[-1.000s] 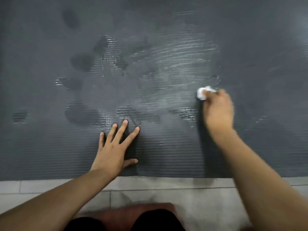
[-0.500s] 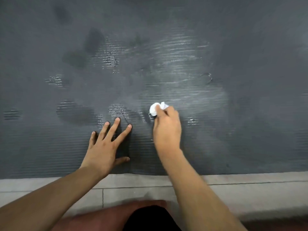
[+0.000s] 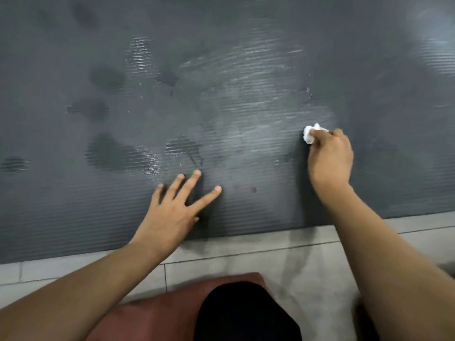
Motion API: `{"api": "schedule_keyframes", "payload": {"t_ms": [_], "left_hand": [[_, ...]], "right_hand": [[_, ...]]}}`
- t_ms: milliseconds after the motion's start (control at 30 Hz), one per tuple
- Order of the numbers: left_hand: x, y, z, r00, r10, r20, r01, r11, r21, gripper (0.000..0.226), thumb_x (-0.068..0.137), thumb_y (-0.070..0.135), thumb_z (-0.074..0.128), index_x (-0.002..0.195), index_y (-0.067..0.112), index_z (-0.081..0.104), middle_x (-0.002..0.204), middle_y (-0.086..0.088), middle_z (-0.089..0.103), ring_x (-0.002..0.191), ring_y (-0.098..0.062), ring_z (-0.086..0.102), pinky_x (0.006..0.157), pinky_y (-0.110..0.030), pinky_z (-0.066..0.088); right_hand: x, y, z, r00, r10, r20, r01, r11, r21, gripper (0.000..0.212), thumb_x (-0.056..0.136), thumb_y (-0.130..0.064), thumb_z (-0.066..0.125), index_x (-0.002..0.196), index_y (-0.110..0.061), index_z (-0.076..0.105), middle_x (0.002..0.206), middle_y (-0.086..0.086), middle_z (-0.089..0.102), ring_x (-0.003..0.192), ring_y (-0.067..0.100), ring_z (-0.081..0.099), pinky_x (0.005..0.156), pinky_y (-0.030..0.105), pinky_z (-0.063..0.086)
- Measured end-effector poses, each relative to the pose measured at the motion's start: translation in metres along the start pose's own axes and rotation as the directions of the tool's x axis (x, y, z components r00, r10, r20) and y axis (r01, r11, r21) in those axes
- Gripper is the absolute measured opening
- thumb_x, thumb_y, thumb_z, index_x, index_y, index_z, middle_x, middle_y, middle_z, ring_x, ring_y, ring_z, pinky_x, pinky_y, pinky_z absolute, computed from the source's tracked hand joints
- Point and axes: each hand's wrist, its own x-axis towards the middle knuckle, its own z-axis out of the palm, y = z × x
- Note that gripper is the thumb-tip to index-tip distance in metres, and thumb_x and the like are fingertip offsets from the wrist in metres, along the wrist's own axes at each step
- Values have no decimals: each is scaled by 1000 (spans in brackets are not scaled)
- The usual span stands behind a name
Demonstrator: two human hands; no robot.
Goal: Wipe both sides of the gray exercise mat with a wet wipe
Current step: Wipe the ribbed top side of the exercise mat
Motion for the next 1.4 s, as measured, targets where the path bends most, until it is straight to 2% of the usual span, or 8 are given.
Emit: {"api": "schedule_keyframes", "payload": {"t_ms": [100, 233, 367, 667, 800, 1000, 1267, 1400], "left_hand": [[3, 16, 0, 997, 72, -11, -72, 997, 32, 106, 70, 1, 71, 156, 44, 27, 165, -10, 31, 143, -44, 41, 102, -73, 40], [-4, -7, 2, 994, 104, -45, -103, 994, 22, 73, 63, 10, 93, 129, 20, 63, 139, -16, 58, 129, -45, 55, 97, -66, 50], [-38, -43, 7, 994, -107, 39, 111, 986, -121, 77, 73, 29, 90, 140, 22, 53, 151, -15, 46, 134, -45, 49, 105, -61, 47], [-23, -30, -12, 979, -201, 18, 200, 958, -204, 40, 98, 40, 56, 135, 27, 53, 166, 4, 26, 152, -30, 28, 114, -57, 37], [-13, -31, -17, 967, -230, 108, 251, 932, -260, 65, 95, 49, 63, 151, 32, 35, 168, 13, 15, 155, -23, 20, 120, -50, 29], [-22, -45, -13, 952, -280, 126, 307, 865, -397, 83, 79, 41, 84, 148, 21, 42, 168, 2, 21, 148, -27, 31, 118, -46, 36], [-17, -36, -12, 945, -304, 121, 327, 880, -345, 81, 79, 37, 85, 146, 15, 46, 168, -1, 22, 146, -29, 33, 117, -48, 39], [-17, -35, -11, 942, -313, 121, 336, 884, -325, 80, 78, 34, 86, 145, 13, 48, 167, -4, 26, 145, -33, 35, 115, -52, 40]], "right_hand": [[-39, -61, 29, 1000, 13, 17, -14, 999, 43, 24, 90, -11, 51, 102, -15, 70, 101, 13, 61, 96, 33, 56, 81, 33, 40], [-125, -169, 63, 894, -385, 228, 349, 919, 184, 25, 85, -12, 54, 103, -19, 69, 119, 8, 61, 108, 28, 55, 89, 35, 44], [-112, -153, 45, 834, -479, 274, 443, 877, 185, 23, 86, -13, 56, 102, -24, 69, 110, 6, 62, 100, 28, 58, 79, 35, 49], [-38, 8, -21, 992, 129, 1, -129, 990, -62, 27, 97, -15, 46, 106, -17, 71, 92, 16, 57, 88, 39, 56, 74, 34, 37], [-94, -87, 29, 982, -136, 134, 130, 990, 52, 23, 86, -12, 54, 102, -20, 69, 99, 8, 62, 89, 30, 60, 76, 32, 45], [-156, -170, 44, 777, -561, 286, 504, 826, 252, 24, 80, -8, 63, 102, -14, 66, 96, 10, 61, 84, 31, 62, 71, 37, 50], [-57, 16, -18, 999, 1, 42, 3, 995, -101, 13, 84, -8, 54, 94, -9, 62, 97, 18, 57, 93, 39, 51, 79, 45, 45], [-78, -23, -2, 996, 9, 91, -7, 1000, -25, 15, 84, -5, 54, 95, -9, 64, 99, 13, 60, 96, 35, 54, 77, 42, 46]]}}
